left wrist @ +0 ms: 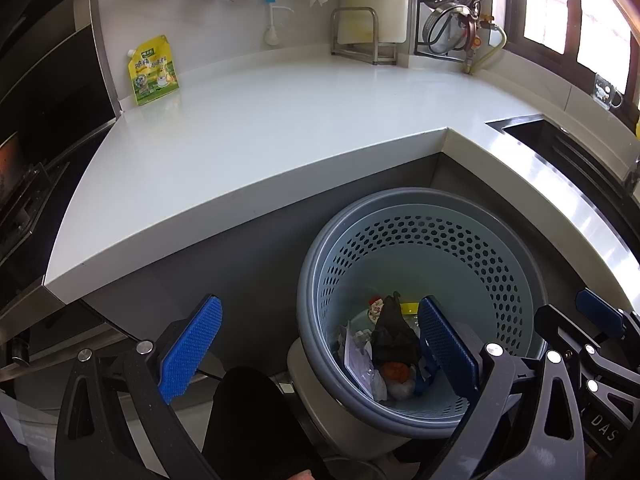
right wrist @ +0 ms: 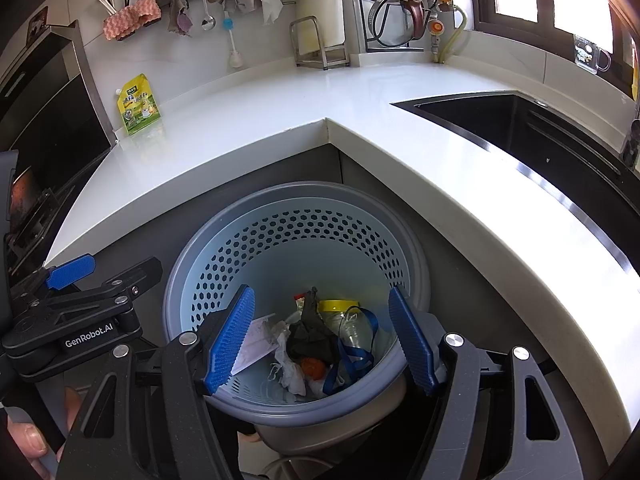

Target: Collect trash

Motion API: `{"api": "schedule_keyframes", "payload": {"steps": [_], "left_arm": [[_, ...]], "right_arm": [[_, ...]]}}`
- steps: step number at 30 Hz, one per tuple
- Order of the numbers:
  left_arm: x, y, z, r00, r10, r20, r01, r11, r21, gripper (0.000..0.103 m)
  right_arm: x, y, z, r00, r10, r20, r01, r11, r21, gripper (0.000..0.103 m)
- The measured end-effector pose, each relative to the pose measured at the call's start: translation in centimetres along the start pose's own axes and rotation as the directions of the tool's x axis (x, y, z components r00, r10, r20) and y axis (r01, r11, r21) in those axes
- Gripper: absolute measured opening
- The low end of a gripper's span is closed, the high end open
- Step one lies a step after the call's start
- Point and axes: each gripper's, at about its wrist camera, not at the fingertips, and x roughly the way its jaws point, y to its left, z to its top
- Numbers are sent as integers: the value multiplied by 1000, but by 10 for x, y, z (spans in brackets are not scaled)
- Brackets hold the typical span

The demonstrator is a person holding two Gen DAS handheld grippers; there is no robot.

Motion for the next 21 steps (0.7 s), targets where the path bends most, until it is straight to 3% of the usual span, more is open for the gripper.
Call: {"api": "schedule_keyframes", "payload": {"steps": [21], "left_arm": [[3, -2, 0, 1000, -4, -7, 4, 1000, 5, 97]], "right_arm": [[1, 2, 0, 1000, 1, -2, -1, 1000, -4, 67]]}}
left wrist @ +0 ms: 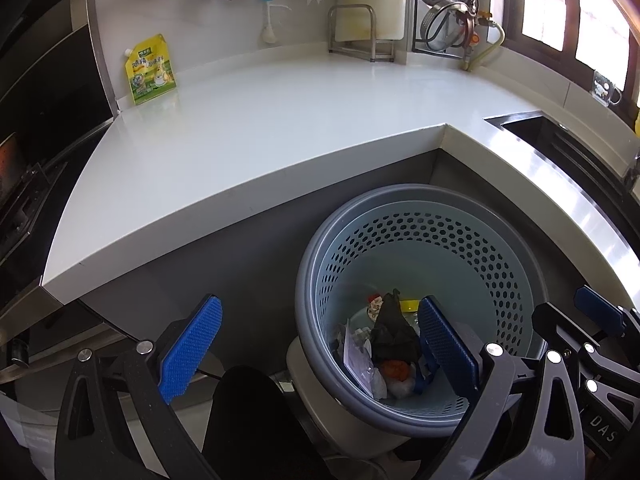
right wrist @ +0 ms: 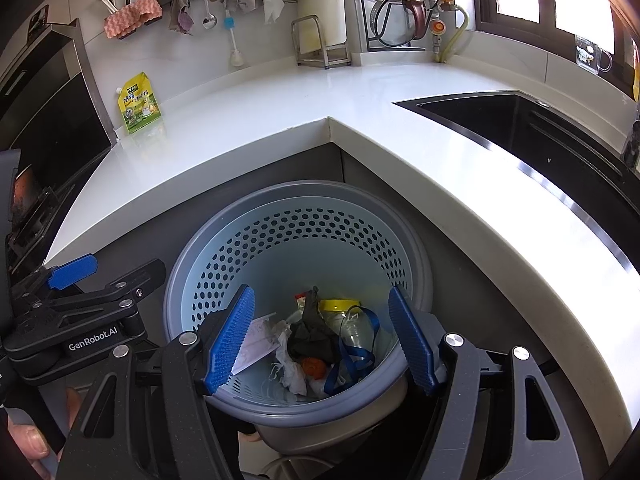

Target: Collect trash

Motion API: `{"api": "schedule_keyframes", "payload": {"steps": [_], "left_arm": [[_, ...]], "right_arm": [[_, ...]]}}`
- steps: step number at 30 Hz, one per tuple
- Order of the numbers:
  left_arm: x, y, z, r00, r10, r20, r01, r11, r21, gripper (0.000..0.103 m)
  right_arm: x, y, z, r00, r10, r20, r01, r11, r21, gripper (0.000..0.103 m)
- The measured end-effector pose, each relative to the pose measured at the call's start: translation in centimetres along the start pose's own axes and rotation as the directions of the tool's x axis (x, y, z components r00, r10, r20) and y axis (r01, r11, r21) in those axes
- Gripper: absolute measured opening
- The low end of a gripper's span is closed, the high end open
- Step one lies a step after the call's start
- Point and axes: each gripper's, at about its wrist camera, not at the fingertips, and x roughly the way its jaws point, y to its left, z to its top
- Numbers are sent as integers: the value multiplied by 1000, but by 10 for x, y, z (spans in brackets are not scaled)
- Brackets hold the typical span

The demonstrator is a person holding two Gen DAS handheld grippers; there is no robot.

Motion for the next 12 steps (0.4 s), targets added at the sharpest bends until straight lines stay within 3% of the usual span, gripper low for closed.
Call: {"api": "schedule_keyframes", "payload": {"steps": [12], "left_arm": [[-3, -1, 0, 1000, 7, 2, -7, 1000, -4, 97]], "right_arm": [[0, -1, -1, 1000, 0, 3, 0, 1000, 4, 67]]}}
